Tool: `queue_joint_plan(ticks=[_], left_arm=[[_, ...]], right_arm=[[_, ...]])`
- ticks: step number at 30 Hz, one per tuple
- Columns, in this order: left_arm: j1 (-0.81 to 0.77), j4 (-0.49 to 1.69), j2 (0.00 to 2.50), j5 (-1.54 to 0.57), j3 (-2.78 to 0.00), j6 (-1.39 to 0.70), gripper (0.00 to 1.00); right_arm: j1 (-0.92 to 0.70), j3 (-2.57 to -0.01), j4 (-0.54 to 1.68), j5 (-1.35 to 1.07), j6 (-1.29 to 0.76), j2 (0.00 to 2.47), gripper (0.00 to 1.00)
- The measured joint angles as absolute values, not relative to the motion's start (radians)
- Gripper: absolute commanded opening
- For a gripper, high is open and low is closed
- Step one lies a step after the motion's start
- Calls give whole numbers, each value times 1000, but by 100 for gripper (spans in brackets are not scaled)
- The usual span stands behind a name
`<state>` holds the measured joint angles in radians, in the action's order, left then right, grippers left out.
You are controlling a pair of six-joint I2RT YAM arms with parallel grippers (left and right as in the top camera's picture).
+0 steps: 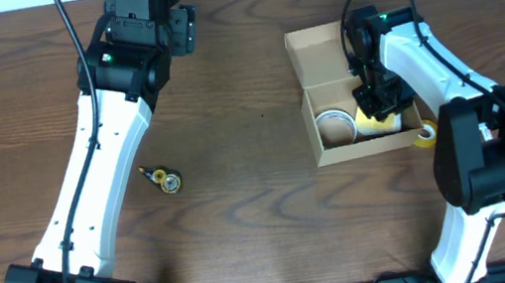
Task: Pack container
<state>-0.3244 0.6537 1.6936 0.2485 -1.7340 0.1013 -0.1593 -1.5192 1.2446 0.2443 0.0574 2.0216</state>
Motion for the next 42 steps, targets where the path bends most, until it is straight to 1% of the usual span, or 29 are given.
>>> queue_joint_plan(ticks=[4,6,10,11,12,13,14,16,20,24,29,39,42], left_arm=[[-324,650,1694,245,-1734,101,83],[-324,649,1694,245,-1734,101,83],[-324,647,1694,245,-1734,101,83],[-324,648,1694,245,-1734,101,83],[-324,648,1694,244,-1734,101,83],[-324,647,1694,242,-1734,101,83],[-324,648,1694,237,-1734,101,83],[-324,648,1694,231,-1734,101,83],[-324,649,1694,209,-1734,101,83],[-324,651,1694,208,-1734,101,83],[-324,650,1694,208,-1734,101,83],[-288,648,1694,200,-1734,101,83],[-283,648,1694,193,-1734,101,83]], right_arm=[[-159,-1519,1238,254,57,2022,28],[-159,-1519,1223,255,57,2022,26],[-159,-1519,1183,250,59,2028,12],[-158,-1519,1186,241,60,2032,12],[-158,-1519,1185,231,60,2034,10],[-158,-1519,1182,223,59,2036,5],[-156,-1519,1172,213,55,2036,4],[-154,-1518,1118,201,54,2036,10],[-152,-1517,943,192,44,2036,7],[-152,-1517,877,191,35,2037,8],[-152,-1517,881,191,33,2037,9],[-152,-1517,1058,203,32,2038,11],[-152,-1517,1054,206,32,2038,12]])
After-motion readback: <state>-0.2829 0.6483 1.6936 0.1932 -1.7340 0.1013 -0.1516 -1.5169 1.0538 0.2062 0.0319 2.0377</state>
